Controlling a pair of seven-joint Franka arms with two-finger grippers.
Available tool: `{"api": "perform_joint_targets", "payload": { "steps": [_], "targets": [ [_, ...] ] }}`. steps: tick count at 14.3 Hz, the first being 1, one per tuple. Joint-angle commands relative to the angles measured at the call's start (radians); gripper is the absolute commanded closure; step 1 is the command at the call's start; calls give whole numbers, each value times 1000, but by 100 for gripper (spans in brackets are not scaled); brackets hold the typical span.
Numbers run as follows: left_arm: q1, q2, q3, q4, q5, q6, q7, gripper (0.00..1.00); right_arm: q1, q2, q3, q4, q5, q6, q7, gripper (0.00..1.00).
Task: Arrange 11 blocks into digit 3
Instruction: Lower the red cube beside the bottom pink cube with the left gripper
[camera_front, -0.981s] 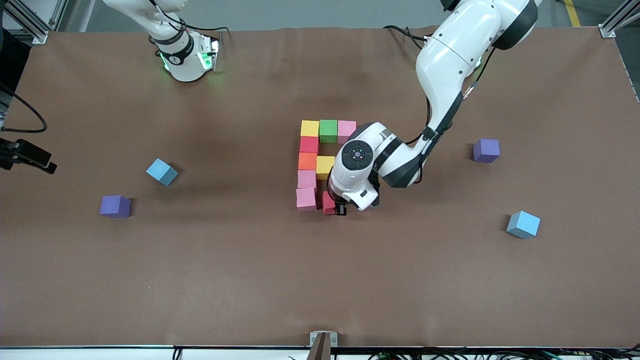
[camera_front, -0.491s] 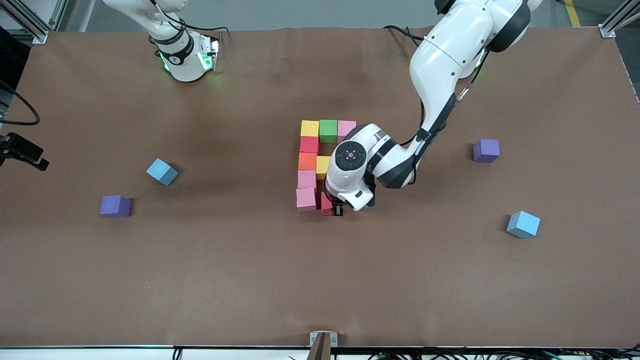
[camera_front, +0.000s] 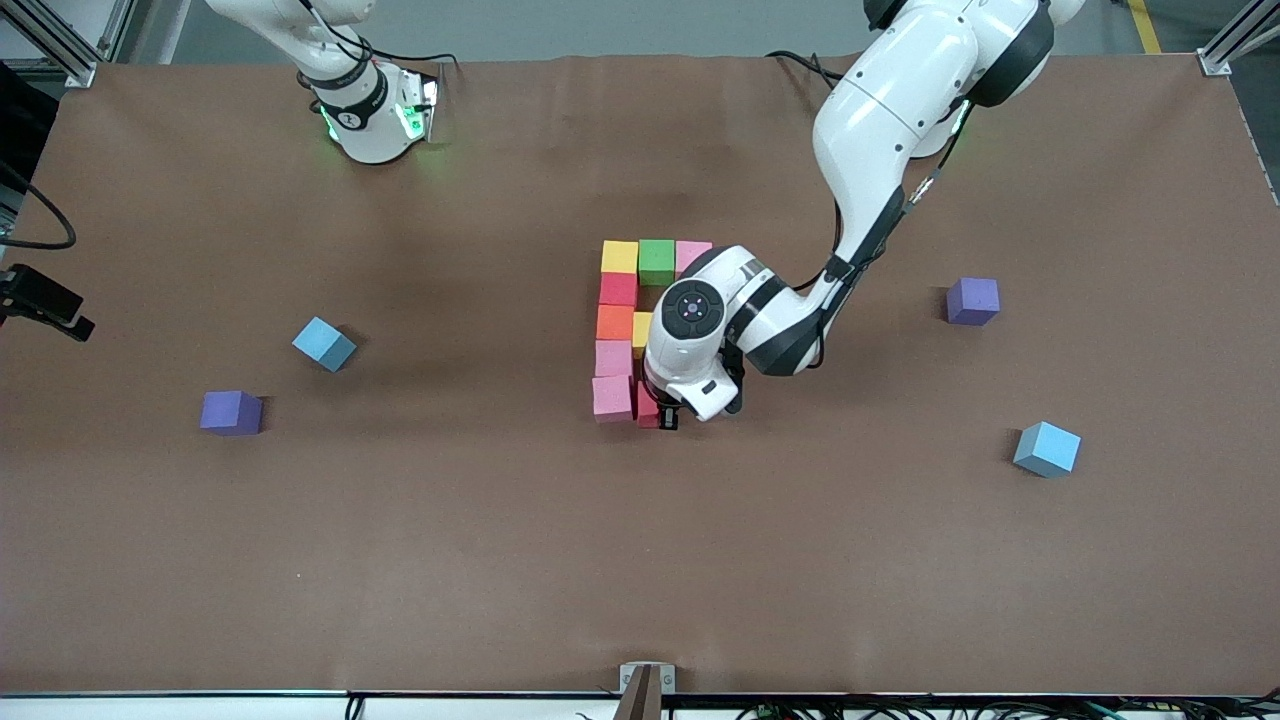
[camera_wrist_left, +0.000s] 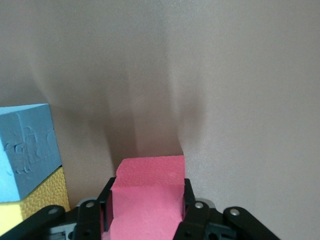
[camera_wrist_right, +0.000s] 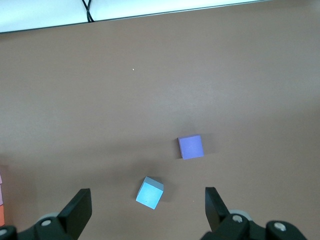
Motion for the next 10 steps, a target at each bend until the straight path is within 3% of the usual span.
{"api": "perform_joint_targets", "payload": {
  "steps": [1,5,10],
  "targets": [
    [-15,48,6,55,17,-18,0,100,-8,-18,7,-11,4,-5,-8,0],
    [-31,56,12,57,20,-16,3,100,4,-18,6,-10,1,-5,-6,0],
    [-49,62,18,49,23,-18,6,97,41,-20,-40,-7,4,-5,-6,0]
  ]
}}
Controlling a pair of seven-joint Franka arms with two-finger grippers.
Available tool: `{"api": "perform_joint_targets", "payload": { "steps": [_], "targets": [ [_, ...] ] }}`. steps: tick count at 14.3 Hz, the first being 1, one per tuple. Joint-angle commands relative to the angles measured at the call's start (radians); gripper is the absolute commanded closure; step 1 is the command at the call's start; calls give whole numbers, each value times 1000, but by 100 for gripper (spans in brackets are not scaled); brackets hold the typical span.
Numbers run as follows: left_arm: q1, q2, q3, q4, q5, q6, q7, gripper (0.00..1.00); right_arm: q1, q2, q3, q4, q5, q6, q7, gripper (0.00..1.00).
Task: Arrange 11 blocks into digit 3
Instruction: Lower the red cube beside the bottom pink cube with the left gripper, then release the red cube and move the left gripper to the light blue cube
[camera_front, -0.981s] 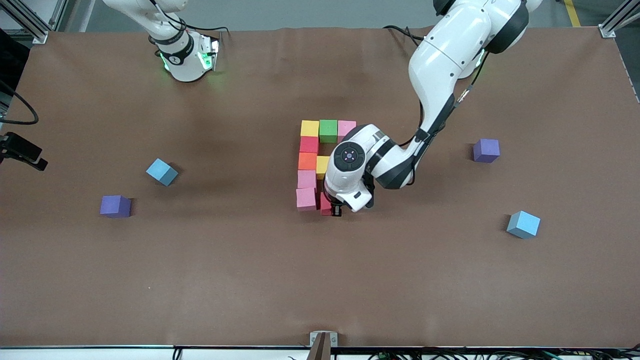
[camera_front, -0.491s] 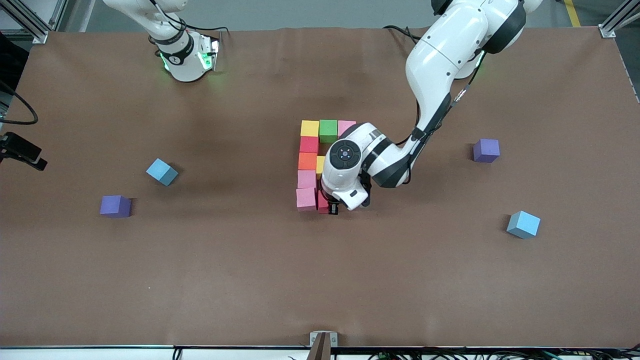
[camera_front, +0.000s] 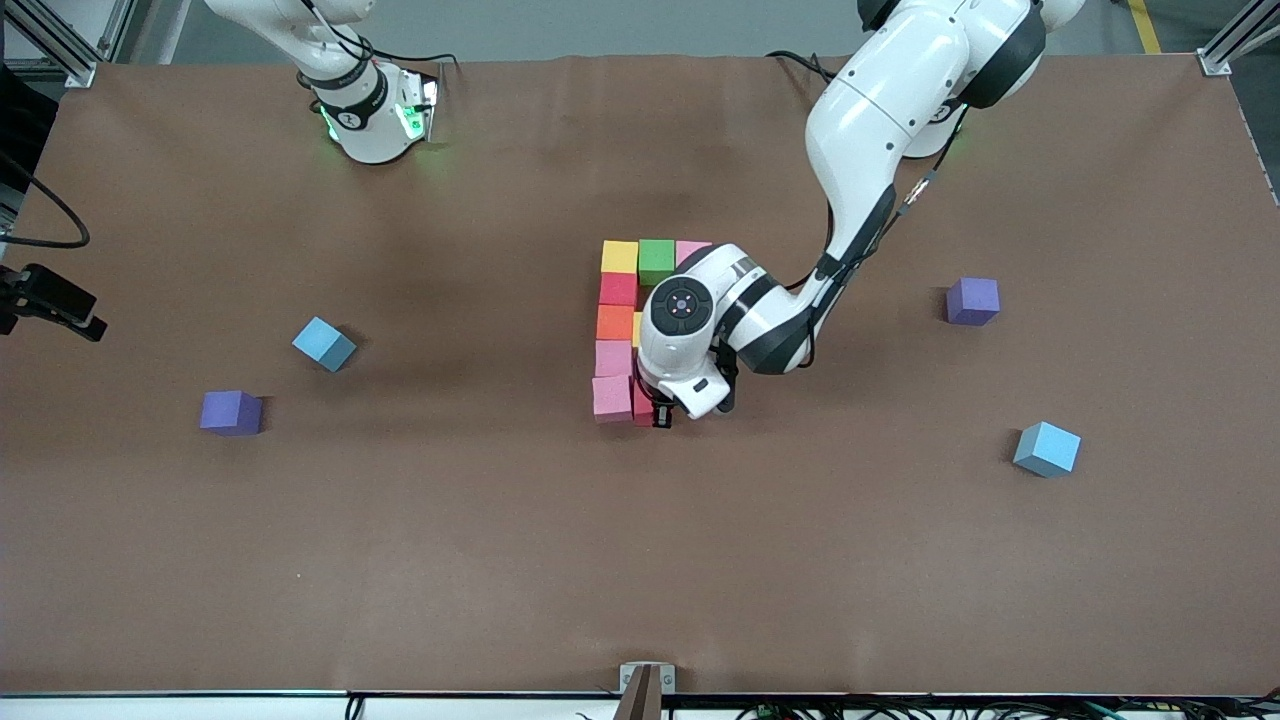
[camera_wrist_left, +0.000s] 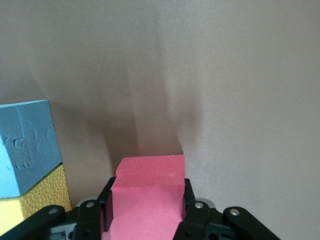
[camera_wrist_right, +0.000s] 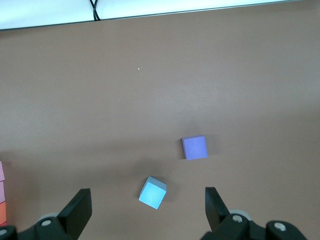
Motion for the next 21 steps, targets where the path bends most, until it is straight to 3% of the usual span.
{"api": "perform_joint_targets", "payload": {
  "steps": [1,3,4,5,7,12,18,21],
  "targets": [
    [-22,49,3,24,7,0,2,93,6,-20,-20,-5,4,-5,-6,0],
    [-20,49,3,24,6,0,3,76,6,-20,-18,-4,4,-6,-6,0],
    [-22,49,3,24,6,0,3,53,6,-20,-18,-4,4,-6,-6,0],
    [-20,49,3,24,4,0,2,41,7,-20,-18,-4,4,-6,-5,0],
    [-23,49,3,24,7,0,3,0,7,-20,-18,-4,4,-5,-5,0],
    [-20,11,3,27,7,-29,32,0,6,-20,-18,8,4,-5,-5,0],
    [18,-138,-20,24,-5,-109,85,0,6,-20,-18,8,4,-6,-5,0],
    [55,-228,-21,10,-4,-227,173,0,6,-20,-18,8,4,-6,-5,0]
  ]
}}
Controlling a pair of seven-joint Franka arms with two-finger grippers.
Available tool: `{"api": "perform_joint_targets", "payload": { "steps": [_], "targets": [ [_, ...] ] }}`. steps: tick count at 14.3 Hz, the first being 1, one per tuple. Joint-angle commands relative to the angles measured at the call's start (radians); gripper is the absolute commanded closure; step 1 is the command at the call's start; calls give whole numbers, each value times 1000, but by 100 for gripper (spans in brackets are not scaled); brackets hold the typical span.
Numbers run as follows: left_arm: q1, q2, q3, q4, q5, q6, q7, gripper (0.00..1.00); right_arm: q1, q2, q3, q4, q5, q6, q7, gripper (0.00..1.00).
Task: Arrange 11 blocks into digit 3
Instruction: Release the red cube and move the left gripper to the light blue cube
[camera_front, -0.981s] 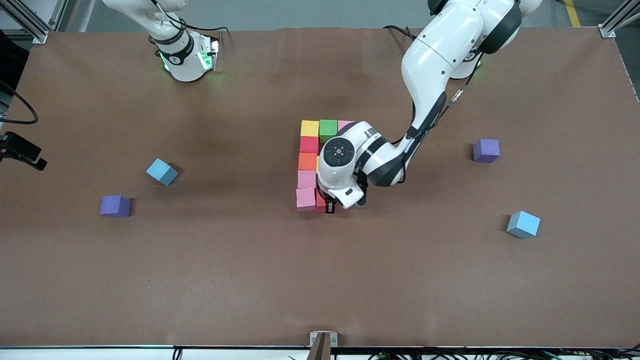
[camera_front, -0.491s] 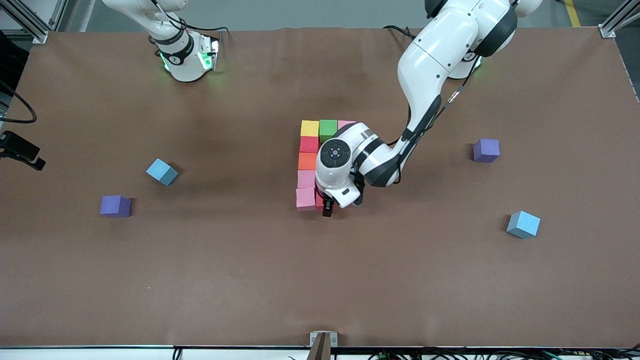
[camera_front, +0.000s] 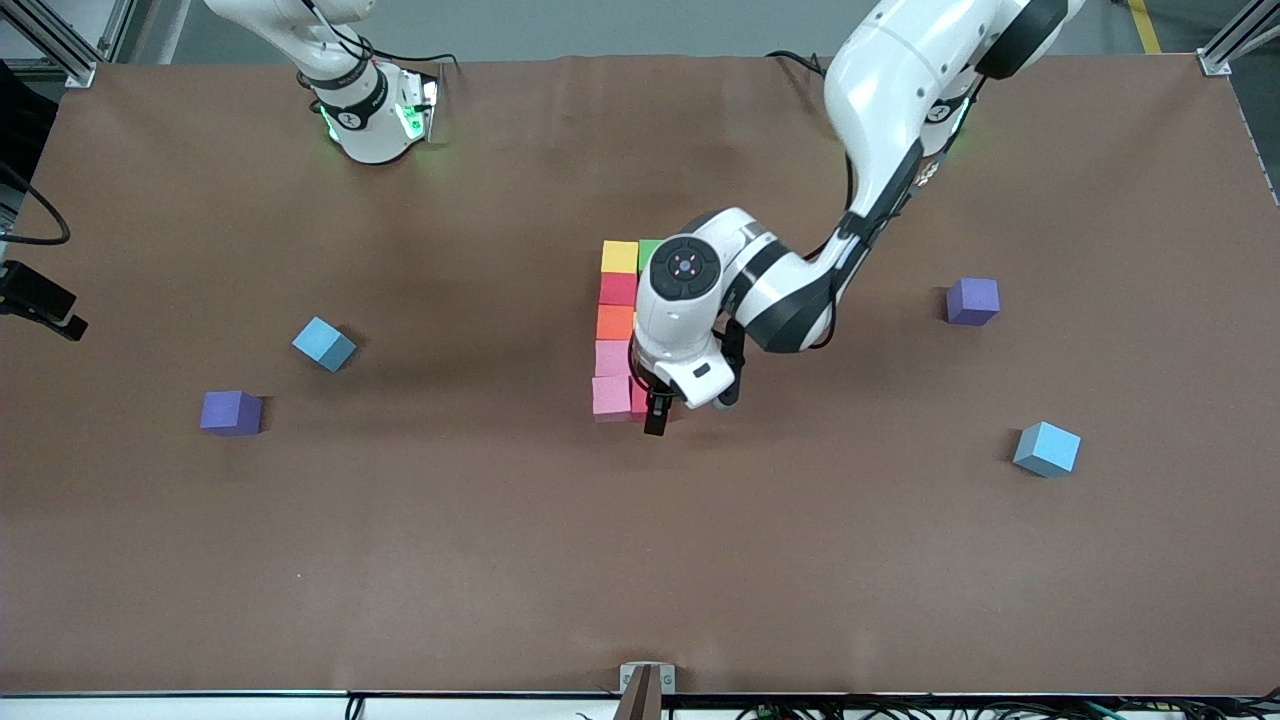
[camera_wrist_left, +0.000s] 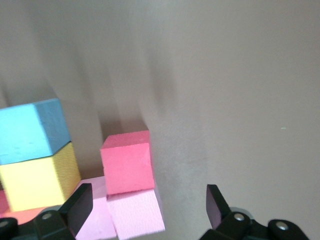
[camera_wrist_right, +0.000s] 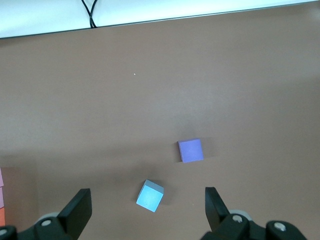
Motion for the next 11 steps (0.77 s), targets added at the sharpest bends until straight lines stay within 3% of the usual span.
{"api": "perform_joint_targets", "payload": {
  "steps": [1,4,11],
  "targets": [
    [53,-116,-8,-62,-6,-122,158,0,5,-18,-5,-10,4,-6,-4,0],
    [174,-234,-9,-169,-4,-158,399,0,3,-20,-7,-10,4,-6,-4,0],
    [462,-397,-23,-406,-30,-163,965,0,8,-18,-5,-9,6,-5,-3,0]
  ]
}}
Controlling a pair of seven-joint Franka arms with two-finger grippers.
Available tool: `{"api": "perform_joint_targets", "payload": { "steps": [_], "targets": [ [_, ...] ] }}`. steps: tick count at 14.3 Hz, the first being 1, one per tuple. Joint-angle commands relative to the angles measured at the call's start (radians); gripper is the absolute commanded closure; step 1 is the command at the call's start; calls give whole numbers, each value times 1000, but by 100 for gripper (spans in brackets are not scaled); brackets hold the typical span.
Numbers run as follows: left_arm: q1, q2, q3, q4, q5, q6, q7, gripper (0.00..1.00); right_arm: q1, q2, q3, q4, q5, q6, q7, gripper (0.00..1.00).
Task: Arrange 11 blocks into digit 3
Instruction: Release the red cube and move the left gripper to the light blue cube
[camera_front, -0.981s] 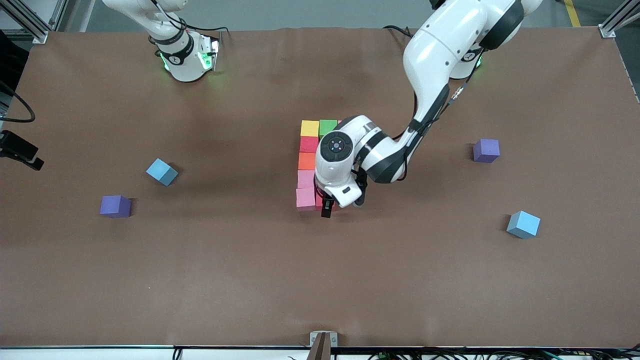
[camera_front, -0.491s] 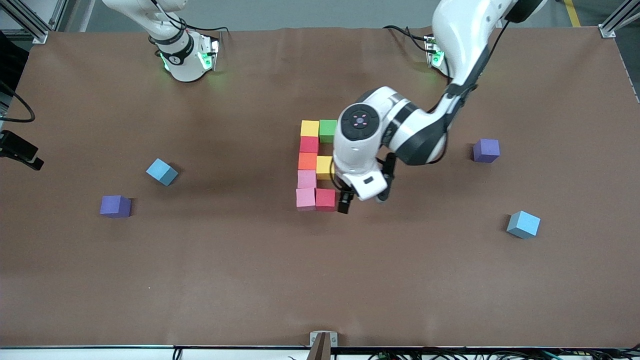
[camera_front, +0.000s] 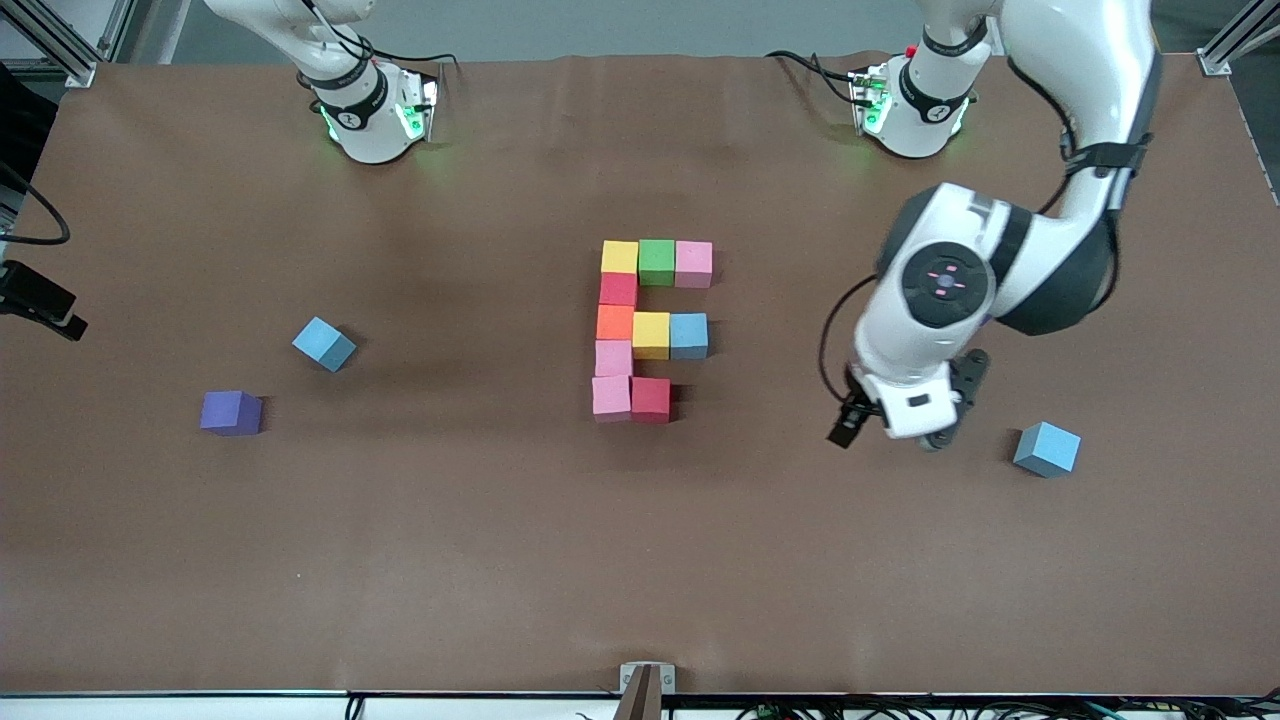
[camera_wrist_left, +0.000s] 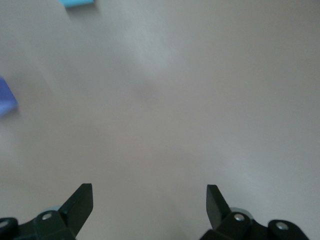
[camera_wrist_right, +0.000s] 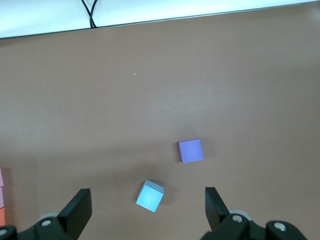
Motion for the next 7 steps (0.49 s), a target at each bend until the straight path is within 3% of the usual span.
{"api": "perform_joint_targets", "payload": {
  "steps": [1,7],
  "targets": [
    [117,-94,-20,-128,-26,7,228,0,4,-18,-5,-10,7,-6,-4,0],
    [337,-103,-19,-216,-24,34,708,0,8,-18,-5,-10,9,-4,-4,0]
  ]
}}
